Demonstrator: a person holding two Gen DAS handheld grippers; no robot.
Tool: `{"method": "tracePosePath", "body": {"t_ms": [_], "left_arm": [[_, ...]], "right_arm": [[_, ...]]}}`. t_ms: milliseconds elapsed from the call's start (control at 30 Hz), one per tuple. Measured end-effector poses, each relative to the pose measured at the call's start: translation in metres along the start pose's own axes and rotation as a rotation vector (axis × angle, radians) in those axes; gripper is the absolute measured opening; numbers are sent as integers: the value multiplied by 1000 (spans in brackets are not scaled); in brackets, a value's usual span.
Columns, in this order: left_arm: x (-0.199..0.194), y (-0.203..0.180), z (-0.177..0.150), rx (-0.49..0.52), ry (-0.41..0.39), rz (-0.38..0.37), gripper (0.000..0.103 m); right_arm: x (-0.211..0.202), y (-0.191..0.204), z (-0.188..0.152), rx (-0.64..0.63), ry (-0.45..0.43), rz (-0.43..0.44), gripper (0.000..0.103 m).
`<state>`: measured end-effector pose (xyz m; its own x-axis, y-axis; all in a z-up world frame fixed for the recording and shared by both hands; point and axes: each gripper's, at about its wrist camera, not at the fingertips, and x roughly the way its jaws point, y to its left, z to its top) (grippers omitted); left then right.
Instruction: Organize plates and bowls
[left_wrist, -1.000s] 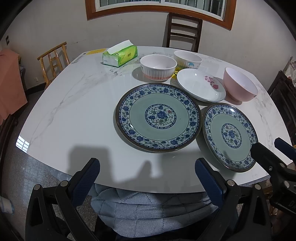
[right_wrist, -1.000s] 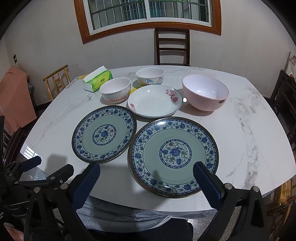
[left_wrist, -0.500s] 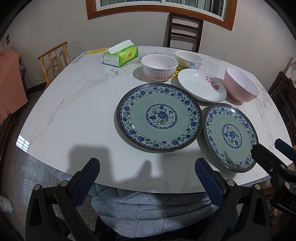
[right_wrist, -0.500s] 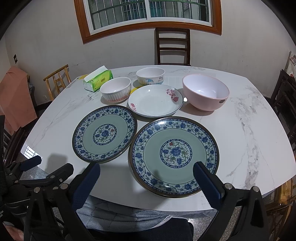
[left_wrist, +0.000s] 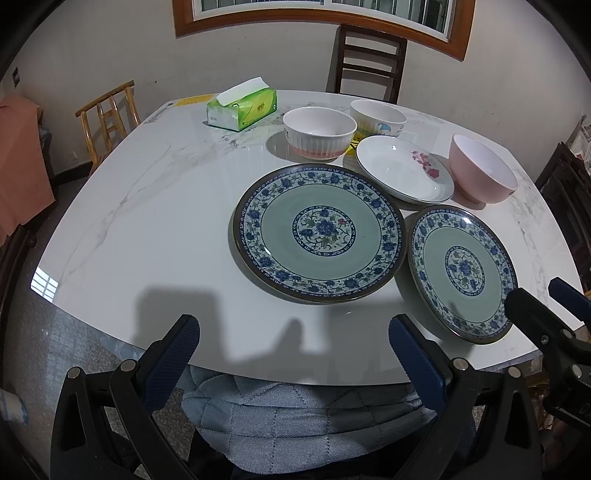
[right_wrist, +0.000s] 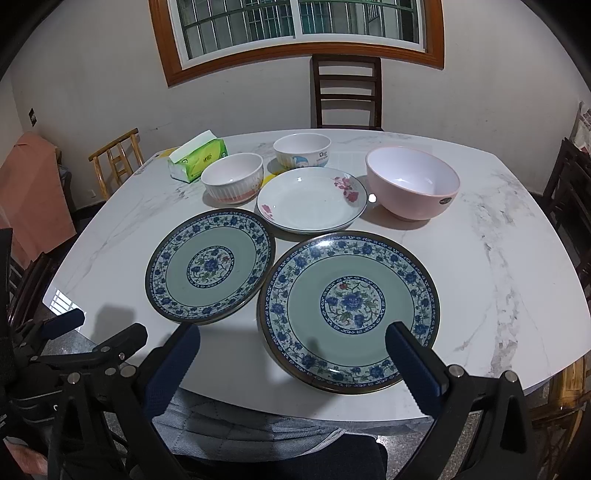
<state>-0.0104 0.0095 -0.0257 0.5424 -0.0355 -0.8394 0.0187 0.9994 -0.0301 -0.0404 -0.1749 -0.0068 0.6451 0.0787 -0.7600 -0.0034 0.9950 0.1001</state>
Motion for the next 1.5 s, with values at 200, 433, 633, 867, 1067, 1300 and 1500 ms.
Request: {"method": "tracePosePath", "body": {"t_ms": [200,433,633,867,1067,1300,1500], "left_arm": [[3,3,1,-3,6,-15,96],[12,13,6,-38,45,-72,87],[22,40,16,-117,77,-150,84],[40,75,35,-232,126,-274,71],[58,96,52,-313,151,-344,56],[83,110,64,-363,184,-400,45],[102,120,69,-387,207,-386,36]], "right_arm": [[2,1,0,-5,-1,3,103],[11,-6,3,7,20,79,103],[32,-14,18,6,62,185,97],[65,-25,45,57,127,343,75],[104,-31,70,105,203,407,61],[150,-23,92,85,265,398,47],[181,-13,99,62,314,414,41]]}}
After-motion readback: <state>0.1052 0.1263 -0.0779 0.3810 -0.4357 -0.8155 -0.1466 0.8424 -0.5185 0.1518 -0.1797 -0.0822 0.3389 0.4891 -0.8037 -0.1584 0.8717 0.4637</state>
